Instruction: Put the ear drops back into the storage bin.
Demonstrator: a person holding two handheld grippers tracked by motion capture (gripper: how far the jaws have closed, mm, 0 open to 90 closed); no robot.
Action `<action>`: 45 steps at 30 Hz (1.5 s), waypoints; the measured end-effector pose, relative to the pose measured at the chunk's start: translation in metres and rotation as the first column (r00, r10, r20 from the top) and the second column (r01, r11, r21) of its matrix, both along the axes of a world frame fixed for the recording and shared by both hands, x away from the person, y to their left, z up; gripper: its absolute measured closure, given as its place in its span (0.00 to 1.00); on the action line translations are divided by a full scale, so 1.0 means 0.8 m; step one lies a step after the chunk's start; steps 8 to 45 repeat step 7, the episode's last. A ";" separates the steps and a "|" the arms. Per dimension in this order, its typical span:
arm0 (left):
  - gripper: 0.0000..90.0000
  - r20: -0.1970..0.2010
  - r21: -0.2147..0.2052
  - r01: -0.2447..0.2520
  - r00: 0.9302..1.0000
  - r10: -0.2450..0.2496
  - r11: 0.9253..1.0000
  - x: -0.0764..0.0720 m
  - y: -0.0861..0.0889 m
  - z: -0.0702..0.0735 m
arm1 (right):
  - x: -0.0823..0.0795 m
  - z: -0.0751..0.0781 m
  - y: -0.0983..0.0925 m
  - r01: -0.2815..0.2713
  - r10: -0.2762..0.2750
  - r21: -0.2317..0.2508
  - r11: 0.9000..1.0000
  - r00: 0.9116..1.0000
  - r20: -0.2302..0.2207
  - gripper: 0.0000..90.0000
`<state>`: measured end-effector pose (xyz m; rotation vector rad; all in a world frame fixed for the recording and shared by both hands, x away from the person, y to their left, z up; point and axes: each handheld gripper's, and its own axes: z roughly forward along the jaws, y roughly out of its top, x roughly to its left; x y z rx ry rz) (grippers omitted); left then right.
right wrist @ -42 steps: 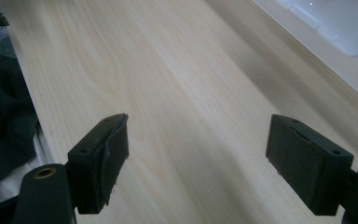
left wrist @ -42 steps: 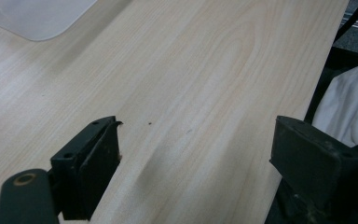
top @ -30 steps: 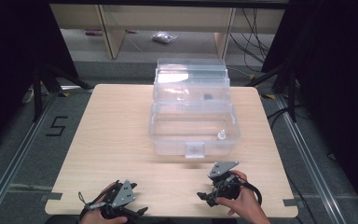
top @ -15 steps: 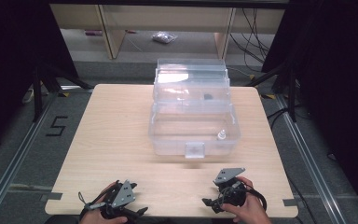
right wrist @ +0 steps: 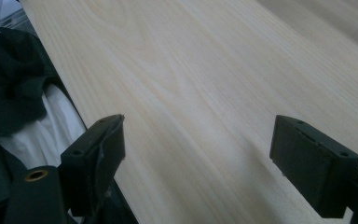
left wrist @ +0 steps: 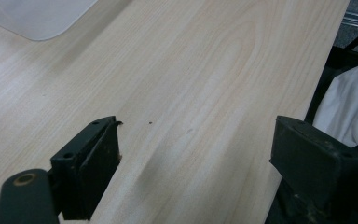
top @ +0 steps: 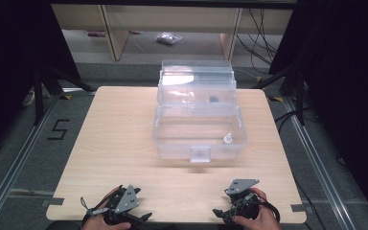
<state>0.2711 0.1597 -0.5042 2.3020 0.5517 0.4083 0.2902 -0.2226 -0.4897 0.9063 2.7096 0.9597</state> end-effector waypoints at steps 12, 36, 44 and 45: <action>0.17 0.000 -0.003 -0.006 1.000 0.006 1.000 0.000 -0.001 0.000 | -0.001 0.001 -0.001 0.010 -0.010 0.008 1.000 1.000 -0.015 0.21; 0.17 0.000 -0.003 -0.006 1.000 0.006 1.000 0.000 -0.001 0.000 | -0.001 0.001 -0.001 0.010 -0.010 0.008 1.000 1.000 -0.015 0.21; 0.17 0.000 -0.003 -0.006 1.000 0.006 1.000 0.000 -0.001 0.000 | -0.001 0.001 -0.001 0.010 -0.010 0.008 1.000 1.000 -0.015 0.21; 0.17 0.000 -0.003 -0.006 1.000 0.006 1.000 0.000 -0.001 0.000 | -0.001 0.001 -0.001 0.010 -0.010 0.008 1.000 1.000 -0.015 0.21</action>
